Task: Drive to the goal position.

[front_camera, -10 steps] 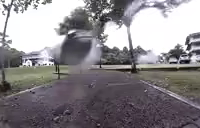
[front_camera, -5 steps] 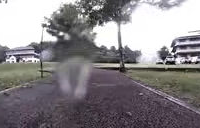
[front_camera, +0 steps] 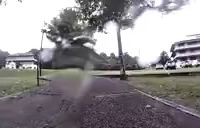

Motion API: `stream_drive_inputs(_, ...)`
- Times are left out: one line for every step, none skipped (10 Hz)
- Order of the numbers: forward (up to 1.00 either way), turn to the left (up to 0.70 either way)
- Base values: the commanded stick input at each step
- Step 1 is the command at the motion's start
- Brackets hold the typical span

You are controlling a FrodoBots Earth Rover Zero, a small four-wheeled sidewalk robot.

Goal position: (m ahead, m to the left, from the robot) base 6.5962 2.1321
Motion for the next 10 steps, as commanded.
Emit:
stream_drive_inputs(0.7,0.0)
stream_drive_inputs(0.7,0.0)
stream_drive_inputs(0.7,0.0)
stream_drive_inputs(0.7,0.0)
stream_drive_inputs(0.7,0.0)
stream_drive_inputs(0.7,0.0)
stream_drive_inputs(0.7,0.0)
stream_drive_inputs(0.7,0.0)
stream_drive_inputs(0.7,0.0)
stream_drive_inputs(0.7,0.0)
